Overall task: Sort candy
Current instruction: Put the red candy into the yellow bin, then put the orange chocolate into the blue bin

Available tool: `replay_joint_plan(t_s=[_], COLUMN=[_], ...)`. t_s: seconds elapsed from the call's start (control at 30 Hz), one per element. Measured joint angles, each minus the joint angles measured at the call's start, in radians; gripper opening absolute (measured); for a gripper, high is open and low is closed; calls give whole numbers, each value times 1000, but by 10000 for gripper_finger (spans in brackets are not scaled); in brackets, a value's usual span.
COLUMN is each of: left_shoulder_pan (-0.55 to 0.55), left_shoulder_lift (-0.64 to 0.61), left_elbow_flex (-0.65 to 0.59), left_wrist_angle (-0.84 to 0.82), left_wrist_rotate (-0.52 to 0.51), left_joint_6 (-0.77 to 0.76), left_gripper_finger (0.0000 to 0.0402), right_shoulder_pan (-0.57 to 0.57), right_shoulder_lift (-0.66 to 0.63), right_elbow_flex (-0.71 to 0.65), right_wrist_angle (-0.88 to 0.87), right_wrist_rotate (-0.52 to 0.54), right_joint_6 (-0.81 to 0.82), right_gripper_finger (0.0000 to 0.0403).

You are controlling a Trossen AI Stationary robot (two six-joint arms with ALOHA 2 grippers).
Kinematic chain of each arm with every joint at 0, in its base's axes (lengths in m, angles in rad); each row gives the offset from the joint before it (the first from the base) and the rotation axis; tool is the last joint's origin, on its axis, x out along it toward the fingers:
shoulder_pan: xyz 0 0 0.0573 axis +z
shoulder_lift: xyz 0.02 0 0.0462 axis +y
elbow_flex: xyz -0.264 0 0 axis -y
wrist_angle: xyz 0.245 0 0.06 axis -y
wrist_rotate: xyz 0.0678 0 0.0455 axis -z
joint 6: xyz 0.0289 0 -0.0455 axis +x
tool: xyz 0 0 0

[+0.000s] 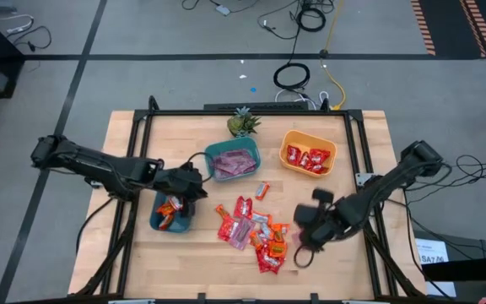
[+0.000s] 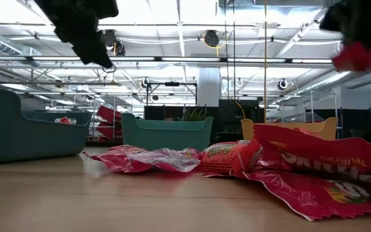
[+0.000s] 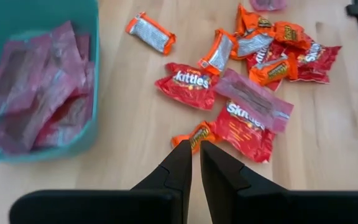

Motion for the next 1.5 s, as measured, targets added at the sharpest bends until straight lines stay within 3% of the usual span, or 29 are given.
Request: replay_joint_plan(t_s=[0.13,0.27,0.4,0.53,0.77,0.97,1.17,1.5], left_shoulder_pan=[-5,-31,-48,-50,-50,-50,-50,-50], left_shoulder_lift=[-75,-137,-164,-165,-164,-164,-164,-164], left_elbow_flex=[-55,-87,-88,-88,-88,-88,-88,-88], left_wrist_angle=[5,3,6,12,33,33,31,30], left_wrist_rotate=[3,4,3,2,-2,-3,-1,-1], left_joint_6=[-64,-125,-128,-129,-131,-149,-172,-172], left_gripper_finger=[44,44,44,44,44,44,44,44], right_shoulder_pan=[-60,-192,-392,-610,-857,-952,-971,-971], right_shoulder_lift=[-93,-213,-320,-387,-365,-286,-224,-261], right_elbow_flex=[32,12,-25,-73,-124,-143,-143,-143], right_wrist_angle=[-141,-162,-104,-13,55,68,73,73], right_wrist_rotate=[167,216,212,138,101,101,100,100], right_joint_6=[-3,-80,-198,-318,-364,-386,-389,-388], right_gripper_finger=[10,4,3,2,24,63,110,175])
